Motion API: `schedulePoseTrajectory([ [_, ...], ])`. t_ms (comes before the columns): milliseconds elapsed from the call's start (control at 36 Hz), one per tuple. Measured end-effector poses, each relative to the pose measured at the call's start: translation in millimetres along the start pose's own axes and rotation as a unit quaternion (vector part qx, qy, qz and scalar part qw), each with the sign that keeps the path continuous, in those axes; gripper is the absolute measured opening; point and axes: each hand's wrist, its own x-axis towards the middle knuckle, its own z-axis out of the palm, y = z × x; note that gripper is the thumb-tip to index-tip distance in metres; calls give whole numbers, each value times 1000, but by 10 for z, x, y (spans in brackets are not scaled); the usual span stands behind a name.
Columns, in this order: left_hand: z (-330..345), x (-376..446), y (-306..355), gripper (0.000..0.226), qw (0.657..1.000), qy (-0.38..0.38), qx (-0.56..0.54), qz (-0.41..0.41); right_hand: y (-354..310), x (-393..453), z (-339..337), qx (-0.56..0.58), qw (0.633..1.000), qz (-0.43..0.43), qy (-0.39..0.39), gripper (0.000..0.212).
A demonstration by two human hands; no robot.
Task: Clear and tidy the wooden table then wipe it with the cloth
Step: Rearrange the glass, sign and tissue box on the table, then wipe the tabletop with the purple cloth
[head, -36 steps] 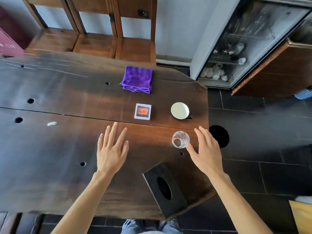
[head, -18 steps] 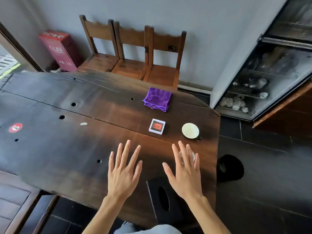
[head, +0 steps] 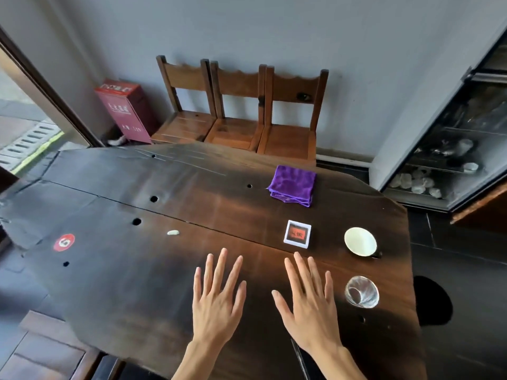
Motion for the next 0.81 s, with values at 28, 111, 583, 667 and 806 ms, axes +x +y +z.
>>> schedulePoseTrajectory([
  [28,16,78,-126,57,1000,-4,-1,5,-97,68,44,-2,1000,7,0,75],
  [111,55,330,-530,57,1000,-15,-4,25,-423,290,195,-10,1000,24,-7,75],
  [583,573,1981,-2170,57,993,-59,-44,88,-1320,1696,1000,2,986,164,-16,71],
  [667,698,2180,-2335,57,993,-67,-41,91,-1266,1904,1100,2,984,177,-29,71],
  [806,928,2418,-2488,57,992,-77,-42,88,-1094,2249,1254,-4,981,190,-46,73],
])
